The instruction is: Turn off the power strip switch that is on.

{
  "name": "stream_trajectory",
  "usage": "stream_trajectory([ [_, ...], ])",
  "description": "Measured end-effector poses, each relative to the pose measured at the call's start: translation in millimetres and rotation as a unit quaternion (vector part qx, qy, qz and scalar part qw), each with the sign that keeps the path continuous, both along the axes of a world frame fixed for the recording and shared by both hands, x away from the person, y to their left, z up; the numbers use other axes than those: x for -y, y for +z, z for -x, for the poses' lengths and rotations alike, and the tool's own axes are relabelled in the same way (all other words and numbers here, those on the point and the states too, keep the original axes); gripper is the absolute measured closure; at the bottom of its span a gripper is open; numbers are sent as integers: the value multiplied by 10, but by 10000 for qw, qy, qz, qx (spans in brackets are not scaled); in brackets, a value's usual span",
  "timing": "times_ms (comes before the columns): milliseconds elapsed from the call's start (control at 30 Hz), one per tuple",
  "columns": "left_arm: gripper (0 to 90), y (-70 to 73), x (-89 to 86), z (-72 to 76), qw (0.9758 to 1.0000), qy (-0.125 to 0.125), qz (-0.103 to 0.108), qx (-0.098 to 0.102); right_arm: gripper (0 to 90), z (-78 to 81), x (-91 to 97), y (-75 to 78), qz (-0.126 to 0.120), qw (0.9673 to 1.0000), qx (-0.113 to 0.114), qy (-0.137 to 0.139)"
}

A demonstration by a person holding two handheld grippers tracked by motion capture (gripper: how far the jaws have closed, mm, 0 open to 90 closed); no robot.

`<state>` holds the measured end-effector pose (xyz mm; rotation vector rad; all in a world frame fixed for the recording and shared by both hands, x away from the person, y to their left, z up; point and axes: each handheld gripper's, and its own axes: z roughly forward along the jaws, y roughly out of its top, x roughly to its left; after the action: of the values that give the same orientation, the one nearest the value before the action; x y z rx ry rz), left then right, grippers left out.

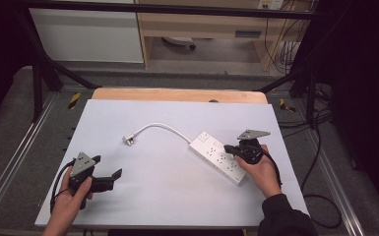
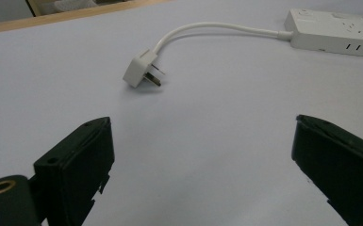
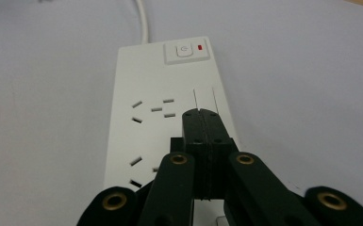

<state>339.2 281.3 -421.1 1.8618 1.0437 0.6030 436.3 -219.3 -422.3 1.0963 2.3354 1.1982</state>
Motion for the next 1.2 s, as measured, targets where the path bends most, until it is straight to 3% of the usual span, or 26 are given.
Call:
stream_trajectory([
  [200, 62, 1, 2, 1, 10000, 5, 0, 8, 900, 0, -48, 4, -17, 10000, 21, 52],
  [667, 62, 5, 3, 6, 10000, 15, 25, 24, 899, 20, -120, 54, -311, 9994, 96, 104],
  [1200, 62, 4, 5, 8, 10000, 2, 46, 22, 726, 37, -182, 91, -445, 9987, 203, 122],
])
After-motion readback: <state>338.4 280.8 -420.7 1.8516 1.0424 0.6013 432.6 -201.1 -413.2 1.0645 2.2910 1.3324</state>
